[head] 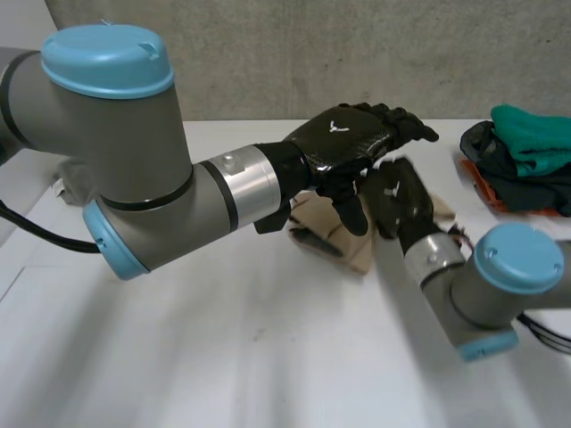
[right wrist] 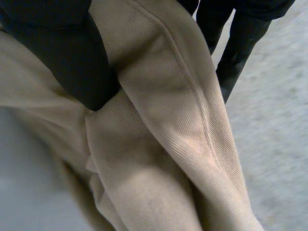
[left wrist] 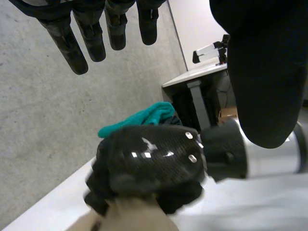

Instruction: Fold the laundry.

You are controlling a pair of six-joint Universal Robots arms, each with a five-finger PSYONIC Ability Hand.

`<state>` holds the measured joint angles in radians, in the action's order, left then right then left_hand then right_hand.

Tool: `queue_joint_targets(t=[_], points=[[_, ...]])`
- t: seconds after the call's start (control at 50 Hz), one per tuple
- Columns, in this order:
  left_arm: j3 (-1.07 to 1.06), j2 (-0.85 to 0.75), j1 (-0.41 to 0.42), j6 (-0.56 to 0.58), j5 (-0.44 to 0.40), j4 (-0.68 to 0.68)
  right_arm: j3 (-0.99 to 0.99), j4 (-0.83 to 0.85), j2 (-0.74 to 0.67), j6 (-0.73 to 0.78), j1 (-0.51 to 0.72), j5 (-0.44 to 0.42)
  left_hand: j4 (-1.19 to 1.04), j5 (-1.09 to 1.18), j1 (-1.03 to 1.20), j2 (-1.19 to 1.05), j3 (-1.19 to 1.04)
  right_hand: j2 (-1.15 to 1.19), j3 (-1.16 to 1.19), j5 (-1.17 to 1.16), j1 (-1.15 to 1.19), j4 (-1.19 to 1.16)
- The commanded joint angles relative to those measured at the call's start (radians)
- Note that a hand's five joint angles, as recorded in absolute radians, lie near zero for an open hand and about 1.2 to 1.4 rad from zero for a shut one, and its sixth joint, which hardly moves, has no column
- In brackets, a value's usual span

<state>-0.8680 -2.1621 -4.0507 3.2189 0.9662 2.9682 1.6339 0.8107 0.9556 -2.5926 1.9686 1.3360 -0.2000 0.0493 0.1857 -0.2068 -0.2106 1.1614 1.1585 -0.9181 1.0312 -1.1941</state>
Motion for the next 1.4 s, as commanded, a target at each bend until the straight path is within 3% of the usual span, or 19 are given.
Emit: queue_joint_targets(t=[0.02, 0.28, 0.4, 0.48, 0.5, 0.58, 0.64, 0.74, 0.9, 0.92, 0.94, 0.96, 1.16, 1.32, 1.4], points=[[0.004, 0.070, -0.025, -0.005, 0.003, 0.022, -0.199, -0.007, 0.012, -0.009, -0.014, 0.057, -0.002, -0.022, 0.016, 0.005, 0.009, 0.235, 0.238, -0.304, 0.365, -0.202], [0.000, 0.123, -0.048, -0.011, 0.029, 0.063, -0.601, -0.007, -0.006, -0.267, -0.316, 0.101, -0.002, -0.022, 0.016, 0.005, 0.009, 0.235, 0.238, -0.304, 0.365, -0.202], [-0.020, 0.122, -0.042, -0.013, 0.029, 0.066, -0.744, -0.021, -0.173, -0.288, -0.477, 0.074, -0.005, -0.019, 0.019, 0.002, 0.006, 0.235, 0.238, -0.304, 0.365, -0.202], [-0.029, 0.119, -0.042, -0.013, 0.029, 0.075, -0.804, -0.028, -0.316, -0.297, -0.565, -0.021, -0.005, -0.019, 0.019, 0.002, 0.006, 0.235, 0.238, -0.304, 0.365, -0.202], [-0.032, 0.117, -0.040, -0.013, 0.029, 0.077, -0.819, -0.051, -0.372, -0.302, -0.589, -0.078, -0.005, -0.019, 0.019, 0.002, 0.006, 0.235, 0.238, -0.304, 0.365, -0.202], [-0.046, 0.114, -0.039, -0.011, 0.029, 0.080, -0.829, -0.149, -0.474, -0.304, -0.626, -0.204, -0.005, -0.019, 0.019, 0.002, 0.006, 0.235, 0.238, -0.304, 0.365, -0.202], [-0.055, 0.110, -0.039, -0.011, 0.028, 0.081, -0.815, -0.180, -0.491, -0.302, -0.640, -0.244, -0.005, -0.019, 0.019, 0.002, 0.006, 0.235, 0.238, -0.304, 0.365, -0.202], [-0.059, 0.107, -0.037, -0.011, 0.028, 0.092, -0.754, -0.186, -0.454, -0.304, -0.662, -0.291, -0.005, -0.019, 0.019, 0.002, 0.006, 0.235, 0.238, -0.304, 0.365, -0.202], [-0.059, 0.108, -0.034, -0.013, 0.028, 0.094, -0.737, -0.177, -0.368, -0.311, -0.666, -0.293, -0.005, -0.019, 0.019, 0.002, 0.006, 0.235, 0.238, -0.304, 0.365, -0.202], [-0.059, 0.110, -0.033, -0.013, 0.029, 0.094, -0.737, -0.177, -0.359, -0.311, -0.665, -0.287, -0.005, -0.019, 0.019, 0.002, 0.006, 0.123, 0.125, -0.191, 0.253, -0.090], [-0.059, 0.110, -0.033, -0.013, 0.029, 0.094, -0.737, -0.177, -0.350, -0.311, -0.665, -0.281, -0.005, -0.019, 0.019, 0.002, 0.006, -0.224, -0.222, 0.156, -0.094, 0.257], [-0.059, 0.110, -0.030, -0.013, 0.029, 0.094, -0.734, -0.180, -0.333, -0.311, -0.663, -0.273, -0.005, -0.019, 0.019, 0.002, 0.006, -0.987, -0.984, 0.918, -0.857, 1.020], [-0.060, 0.117, -0.002, -0.016, 0.029, 0.094, -0.588, -0.291, -0.138, -0.308, -0.666, -0.199, -0.005, -0.019, 0.019, 0.002, 0.006, -0.987, -0.984, 0.918, -0.857, 1.020], [-0.059, 0.125, 0.006, -0.027, 0.029, 0.100, -0.491, -0.573, 0.015, -0.287, -0.691, -0.170, -0.005, -0.019, 0.019, 0.002, 0.006, -0.987, -0.984, 0.918, -0.857, 1.020], [-0.057, 0.139, 0.006, -0.043, 0.031, 0.123, -0.500, -0.709, 0.080, -0.225, -0.731, -0.054, -0.011, -0.013, 0.025, -0.004, 0.000, -0.987, -0.984, 0.918, -0.857, 1.020]])
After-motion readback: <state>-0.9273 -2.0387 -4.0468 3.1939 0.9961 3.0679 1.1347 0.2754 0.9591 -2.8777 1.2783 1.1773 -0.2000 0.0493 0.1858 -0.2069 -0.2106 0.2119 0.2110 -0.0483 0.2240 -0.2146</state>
